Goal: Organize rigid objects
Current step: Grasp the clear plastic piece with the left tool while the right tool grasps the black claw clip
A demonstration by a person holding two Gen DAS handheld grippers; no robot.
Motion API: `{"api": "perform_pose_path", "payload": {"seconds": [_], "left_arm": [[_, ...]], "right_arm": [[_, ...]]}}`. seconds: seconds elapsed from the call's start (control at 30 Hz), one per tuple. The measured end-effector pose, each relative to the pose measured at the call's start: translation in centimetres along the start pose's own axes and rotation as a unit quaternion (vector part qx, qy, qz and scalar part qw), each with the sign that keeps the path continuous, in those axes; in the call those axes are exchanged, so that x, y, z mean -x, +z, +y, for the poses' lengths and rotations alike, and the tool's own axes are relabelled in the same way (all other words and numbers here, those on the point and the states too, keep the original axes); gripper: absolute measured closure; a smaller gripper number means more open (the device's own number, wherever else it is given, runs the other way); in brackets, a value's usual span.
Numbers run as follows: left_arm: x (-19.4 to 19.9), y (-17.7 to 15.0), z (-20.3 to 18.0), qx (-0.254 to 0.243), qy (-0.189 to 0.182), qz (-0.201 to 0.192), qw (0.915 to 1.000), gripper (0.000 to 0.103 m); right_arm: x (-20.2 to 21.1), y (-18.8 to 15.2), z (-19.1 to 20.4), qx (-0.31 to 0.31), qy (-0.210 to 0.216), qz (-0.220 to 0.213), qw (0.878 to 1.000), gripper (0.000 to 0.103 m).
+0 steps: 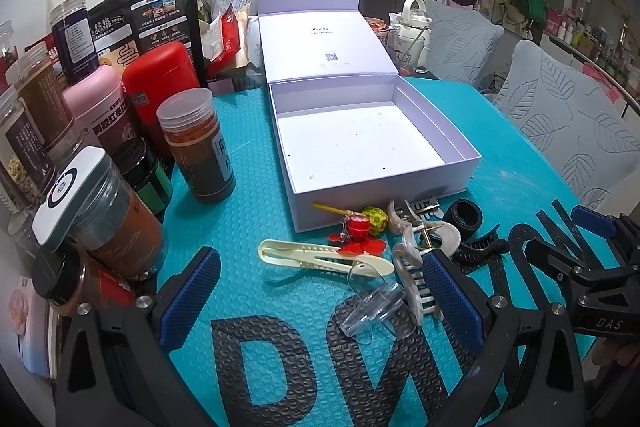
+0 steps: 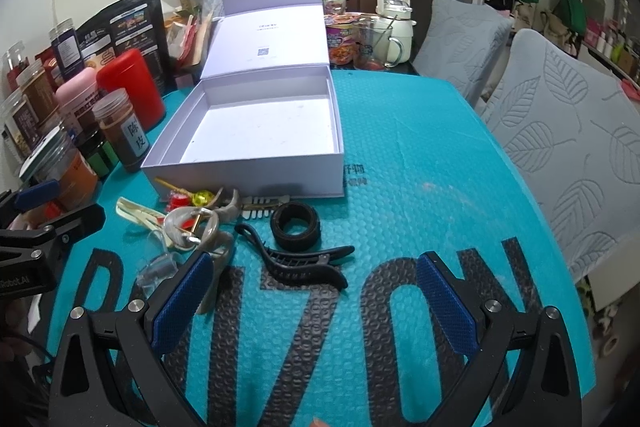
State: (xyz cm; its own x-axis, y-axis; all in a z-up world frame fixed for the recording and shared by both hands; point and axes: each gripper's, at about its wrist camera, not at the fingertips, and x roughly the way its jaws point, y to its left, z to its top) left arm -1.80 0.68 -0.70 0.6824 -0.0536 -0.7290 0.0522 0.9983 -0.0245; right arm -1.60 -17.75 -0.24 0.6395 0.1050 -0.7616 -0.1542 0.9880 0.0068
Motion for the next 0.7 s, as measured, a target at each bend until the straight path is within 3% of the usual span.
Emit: {"api": "perform_pose_path", "payload": {"seconds": [0.5,0.7], "left_arm": [[-0.3,-2.4,0.5,0.015,-0.016,0.018,0.9996,0.000],[-1.7,-3.6,0.5,0.017,-0.047,0.042,0.9979,0.000]], "right_arm": [[0.4,-2.0,0.8,0.005,0.007,0.003,1.000,0.000],[-0.5,-3.1,0.9,0.002,0.022,0.013,1.000,0.000]]}}
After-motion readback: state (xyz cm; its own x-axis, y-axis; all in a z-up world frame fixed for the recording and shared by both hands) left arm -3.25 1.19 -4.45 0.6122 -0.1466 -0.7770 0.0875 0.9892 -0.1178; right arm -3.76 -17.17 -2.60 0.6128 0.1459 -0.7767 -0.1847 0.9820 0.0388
